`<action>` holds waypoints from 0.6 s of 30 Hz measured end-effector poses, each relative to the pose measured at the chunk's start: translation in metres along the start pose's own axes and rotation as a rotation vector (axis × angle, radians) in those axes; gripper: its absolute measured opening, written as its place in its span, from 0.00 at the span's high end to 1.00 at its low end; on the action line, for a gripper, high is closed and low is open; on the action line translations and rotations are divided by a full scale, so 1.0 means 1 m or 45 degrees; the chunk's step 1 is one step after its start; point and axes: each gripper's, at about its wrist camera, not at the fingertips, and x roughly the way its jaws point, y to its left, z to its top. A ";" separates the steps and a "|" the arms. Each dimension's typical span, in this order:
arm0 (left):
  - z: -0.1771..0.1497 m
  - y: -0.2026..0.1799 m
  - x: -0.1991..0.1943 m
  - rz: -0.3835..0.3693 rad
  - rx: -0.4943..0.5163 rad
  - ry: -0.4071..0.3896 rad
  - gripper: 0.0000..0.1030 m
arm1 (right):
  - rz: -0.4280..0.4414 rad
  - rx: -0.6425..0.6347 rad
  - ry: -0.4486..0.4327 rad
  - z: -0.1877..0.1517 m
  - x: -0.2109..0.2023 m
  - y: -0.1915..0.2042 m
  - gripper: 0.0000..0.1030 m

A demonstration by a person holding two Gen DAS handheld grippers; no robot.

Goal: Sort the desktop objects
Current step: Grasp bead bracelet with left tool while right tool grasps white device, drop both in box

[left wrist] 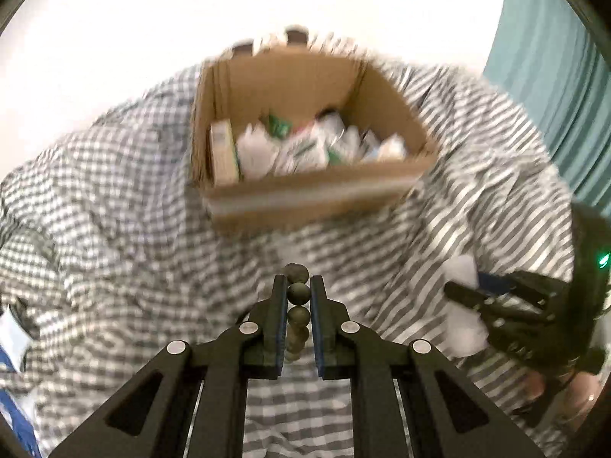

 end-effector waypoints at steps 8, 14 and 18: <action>0.062 0.000 -0.020 0.009 0.037 -0.140 0.89 | 0.030 -0.068 -0.181 0.079 -0.030 0.015 0.69; 0.122 0.000 0.007 0.062 0.095 -0.184 0.89 | 0.021 -0.138 -0.280 0.161 -0.017 0.028 0.69; 0.152 0.008 0.051 0.130 0.100 -0.137 0.89 | 0.004 -0.144 -0.250 0.197 0.016 0.030 0.69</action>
